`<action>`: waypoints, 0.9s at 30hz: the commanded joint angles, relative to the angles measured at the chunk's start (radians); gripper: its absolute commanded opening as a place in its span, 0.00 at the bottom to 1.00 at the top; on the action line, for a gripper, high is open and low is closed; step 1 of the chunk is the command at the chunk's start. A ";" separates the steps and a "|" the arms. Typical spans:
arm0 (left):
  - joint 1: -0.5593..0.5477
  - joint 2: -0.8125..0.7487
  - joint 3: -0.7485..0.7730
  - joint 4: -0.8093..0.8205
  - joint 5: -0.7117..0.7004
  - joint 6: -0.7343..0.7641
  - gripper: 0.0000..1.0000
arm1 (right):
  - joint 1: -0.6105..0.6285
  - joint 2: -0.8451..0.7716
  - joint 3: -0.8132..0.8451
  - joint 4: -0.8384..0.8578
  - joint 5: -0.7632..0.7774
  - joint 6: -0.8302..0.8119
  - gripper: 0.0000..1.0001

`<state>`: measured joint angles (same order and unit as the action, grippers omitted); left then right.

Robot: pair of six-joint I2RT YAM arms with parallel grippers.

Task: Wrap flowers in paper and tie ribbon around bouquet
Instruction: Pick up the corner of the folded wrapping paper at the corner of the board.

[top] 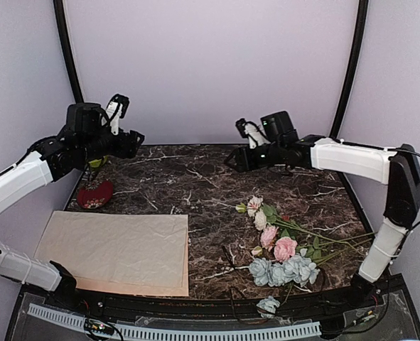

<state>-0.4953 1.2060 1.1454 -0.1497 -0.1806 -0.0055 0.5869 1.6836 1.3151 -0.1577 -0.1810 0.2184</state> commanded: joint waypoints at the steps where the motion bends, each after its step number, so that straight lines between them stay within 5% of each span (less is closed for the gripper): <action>1: 0.000 0.068 -0.002 -0.243 0.006 0.060 0.74 | 0.169 0.141 0.155 -0.223 -0.102 0.081 0.63; 14: 0.000 0.067 -0.125 -0.141 0.023 0.128 0.76 | 0.295 0.695 0.742 -0.482 -0.186 0.090 0.56; 21: 0.000 0.080 -0.130 -0.142 0.036 0.140 0.76 | 0.297 0.824 0.832 -0.536 -0.170 0.085 0.56; 27: 0.000 0.075 -0.133 -0.141 0.034 0.145 0.76 | 0.304 0.846 0.807 -0.554 -0.301 0.066 0.47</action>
<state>-0.4976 1.2995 1.0275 -0.3061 -0.1585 0.1226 0.8738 2.4977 2.1281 -0.6594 -0.3828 0.2928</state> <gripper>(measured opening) 0.759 0.494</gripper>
